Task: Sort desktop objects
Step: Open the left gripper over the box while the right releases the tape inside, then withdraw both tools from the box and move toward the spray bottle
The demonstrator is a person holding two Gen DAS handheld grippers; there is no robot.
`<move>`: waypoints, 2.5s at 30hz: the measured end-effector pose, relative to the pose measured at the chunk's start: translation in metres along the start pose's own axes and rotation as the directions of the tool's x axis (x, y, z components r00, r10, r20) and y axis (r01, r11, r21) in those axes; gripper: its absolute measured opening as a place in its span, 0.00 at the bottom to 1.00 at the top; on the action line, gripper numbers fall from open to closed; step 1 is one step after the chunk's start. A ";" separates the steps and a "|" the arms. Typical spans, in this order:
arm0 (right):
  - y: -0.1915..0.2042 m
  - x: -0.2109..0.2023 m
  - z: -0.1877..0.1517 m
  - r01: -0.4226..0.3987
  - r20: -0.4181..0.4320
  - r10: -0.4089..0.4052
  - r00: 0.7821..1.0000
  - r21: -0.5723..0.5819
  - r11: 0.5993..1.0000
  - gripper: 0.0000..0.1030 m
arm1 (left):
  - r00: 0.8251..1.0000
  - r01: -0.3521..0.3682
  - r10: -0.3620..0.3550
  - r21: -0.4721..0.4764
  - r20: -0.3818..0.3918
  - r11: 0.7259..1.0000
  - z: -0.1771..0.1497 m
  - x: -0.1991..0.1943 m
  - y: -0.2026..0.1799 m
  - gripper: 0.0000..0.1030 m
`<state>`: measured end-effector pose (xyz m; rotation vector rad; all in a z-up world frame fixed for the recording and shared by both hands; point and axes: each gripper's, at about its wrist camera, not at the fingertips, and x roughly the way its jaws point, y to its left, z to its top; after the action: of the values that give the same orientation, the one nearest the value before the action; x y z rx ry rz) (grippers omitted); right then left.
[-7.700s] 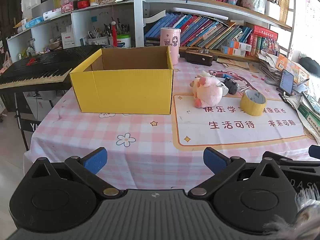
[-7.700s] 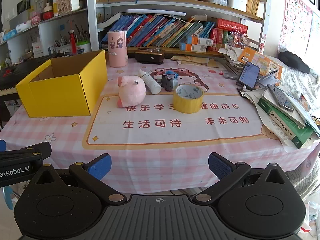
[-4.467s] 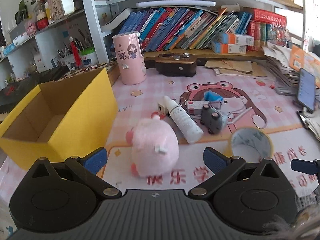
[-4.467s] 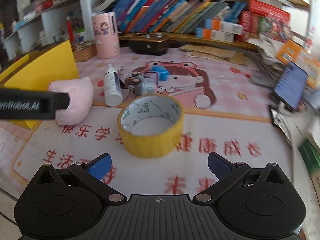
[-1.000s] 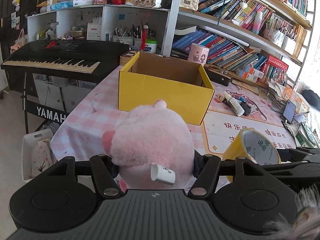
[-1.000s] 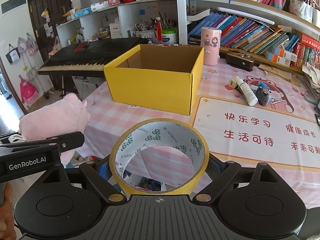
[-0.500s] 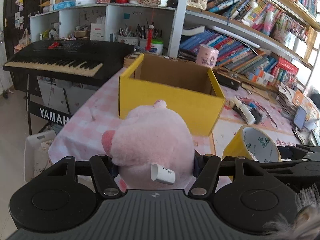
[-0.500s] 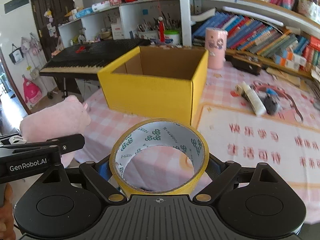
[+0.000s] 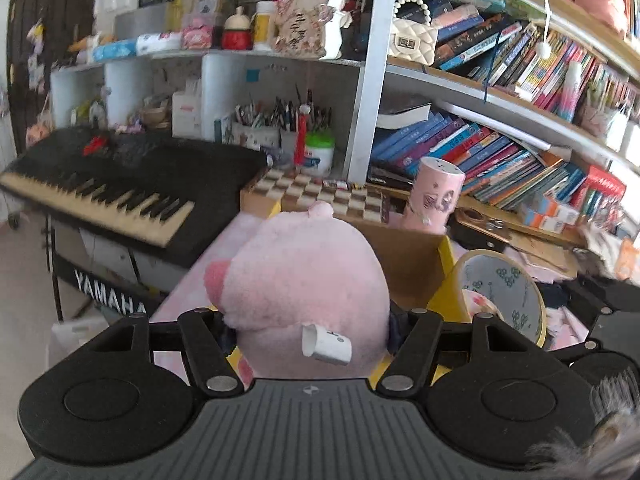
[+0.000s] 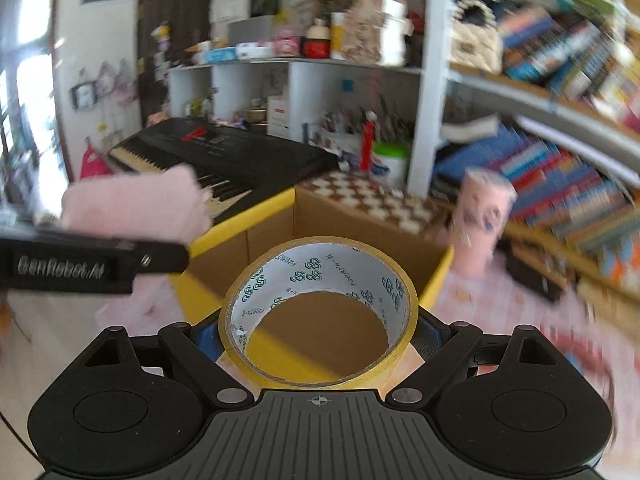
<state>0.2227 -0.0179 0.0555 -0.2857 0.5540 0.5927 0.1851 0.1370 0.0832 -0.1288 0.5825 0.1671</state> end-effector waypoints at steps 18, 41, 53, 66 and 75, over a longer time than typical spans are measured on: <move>-0.009 0.183 0.009 -0.277 -0.403 0.051 0.914 -0.527 0.804 0.88 | 0.925 -0.110 0.168 0.183 -0.341 0.977 0.020 0.192 -0.022 0.63; -0.033 0.039 0.024 -0.016 0.042 0.027 0.999 -0.242 0.970 0.94 | 0.989 -0.111 0.105 0.055 0.105 0.992 0.047 0.033 -0.023 1.00; -0.036 -0.089 -0.037 0.215 0.182 -0.249 0.951 0.187 0.959 1.00 | 0.978 -0.044 0.040 0.019 0.206 0.999 -0.032 -0.077 -0.023 1.00; 0.022 -0.156 -0.136 0.449 -0.073 -0.454 0.888 0.349 0.822 1.00 | 0.993 -0.046 0.035 0.100 0.111 0.994 -0.142 -0.120 -0.046 1.00; 0.018 -0.170 -0.164 0.508 -0.199 -0.471 0.860 0.430 0.746 1.00 | 0.998 0.044 -0.050 0.167 0.031 0.985 -0.162 -0.121 -0.060 1.00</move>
<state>0.0278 -0.1461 0.0160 0.0169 0.6491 -0.0817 0.0105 0.0362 0.0205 0.0229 0.5555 0.0745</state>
